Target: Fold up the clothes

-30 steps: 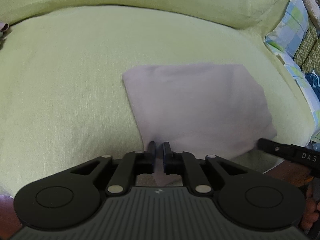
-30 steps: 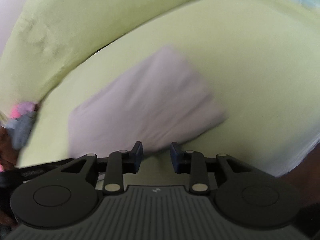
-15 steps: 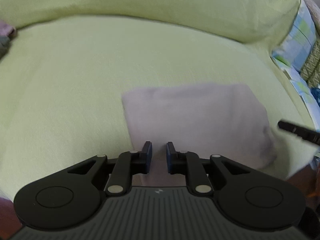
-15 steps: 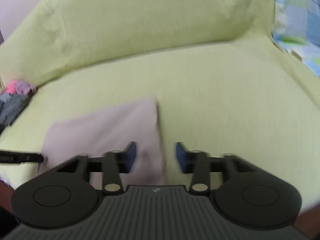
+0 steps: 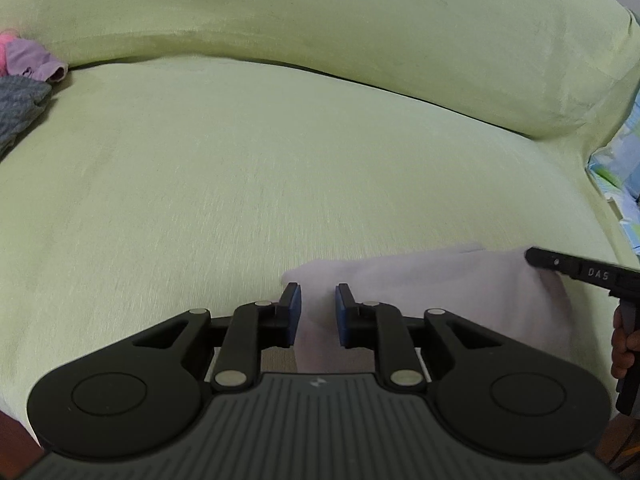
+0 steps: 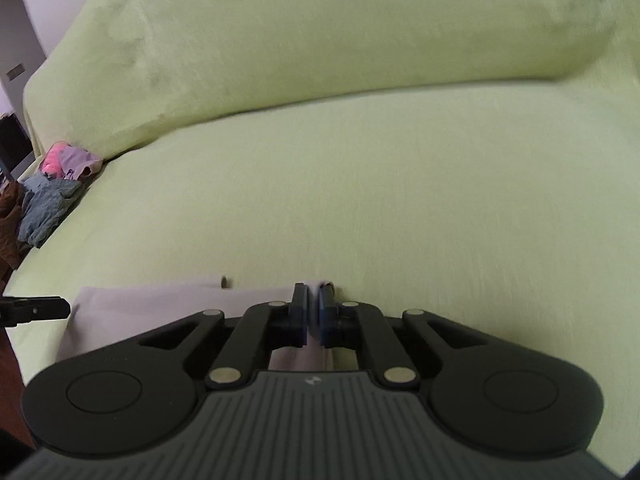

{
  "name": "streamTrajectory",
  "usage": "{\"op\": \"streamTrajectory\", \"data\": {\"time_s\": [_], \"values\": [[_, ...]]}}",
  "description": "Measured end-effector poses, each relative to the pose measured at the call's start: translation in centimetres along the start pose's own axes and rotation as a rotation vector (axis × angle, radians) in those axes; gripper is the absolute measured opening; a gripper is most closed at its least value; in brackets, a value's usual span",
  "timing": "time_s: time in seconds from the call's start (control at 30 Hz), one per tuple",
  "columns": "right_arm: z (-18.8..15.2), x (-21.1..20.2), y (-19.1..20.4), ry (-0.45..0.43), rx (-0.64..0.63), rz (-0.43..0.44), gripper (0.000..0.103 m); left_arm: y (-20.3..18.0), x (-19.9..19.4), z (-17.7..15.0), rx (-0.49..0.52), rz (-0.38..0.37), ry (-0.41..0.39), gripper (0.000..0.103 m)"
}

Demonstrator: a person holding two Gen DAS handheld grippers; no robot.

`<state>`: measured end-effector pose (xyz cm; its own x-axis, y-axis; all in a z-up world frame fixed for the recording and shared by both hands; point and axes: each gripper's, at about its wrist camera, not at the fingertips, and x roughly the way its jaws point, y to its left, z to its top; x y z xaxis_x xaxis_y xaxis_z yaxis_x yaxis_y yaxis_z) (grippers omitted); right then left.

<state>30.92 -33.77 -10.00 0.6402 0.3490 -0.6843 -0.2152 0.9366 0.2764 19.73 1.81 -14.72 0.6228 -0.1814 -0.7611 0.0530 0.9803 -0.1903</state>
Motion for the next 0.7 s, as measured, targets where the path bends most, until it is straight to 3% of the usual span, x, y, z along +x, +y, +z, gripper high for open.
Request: {"op": "streamTrajectory", "data": {"time_s": [0.1, 0.37, 0.4, 0.43, 0.5, 0.57, 0.6, 0.63, 0.7], "values": [[0.1, 0.0, 0.0, -0.009, 0.004, -0.015, 0.004, 0.0, 0.5, 0.0, -0.004, 0.008, 0.000, 0.027], [-0.2, 1.3, 0.6, -0.020, 0.008, -0.073, 0.005, -0.8, 0.3, 0.3, 0.014, 0.012, -0.002, 0.028], [-0.2, 1.3, 0.7, -0.024, 0.004, -0.089, 0.008, -0.8, 0.1, 0.2, 0.018, 0.003, 0.001, 0.028], [0.0, 0.9, 0.7, -0.030, 0.002, -0.122, 0.024, -1.1, -0.1, 0.2, 0.026, -0.013, 0.002, 0.028], [0.3, 0.5, 1.0, -0.041, -0.003, -0.164, 0.034, -1.8, -0.3, 0.3, 0.045, -0.030, -0.003, 0.028], [0.8, -1.3, 1.4, -0.096, -0.030, -0.183, 0.033, -2.7, -0.2, 0.2, 0.063, -0.062, -0.002, 0.028], [0.6, -1.6, 2.1, -0.084, -0.047, -0.129, 0.025, -2.9, 0.1, 0.1, 0.066, -0.070, 0.007, 0.028], [0.4, -1.9, 2.7, -0.072, -0.066, -0.073, 0.009, -3.2, 0.4, 0.1, 0.068, -0.078, 0.016, 0.028], [0.1, -2.5, 4.0, -0.048, -0.102, 0.038, 0.003, -3.6, 0.9, 0.0, 0.073, -0.081, 0.025, 0.028]]}}
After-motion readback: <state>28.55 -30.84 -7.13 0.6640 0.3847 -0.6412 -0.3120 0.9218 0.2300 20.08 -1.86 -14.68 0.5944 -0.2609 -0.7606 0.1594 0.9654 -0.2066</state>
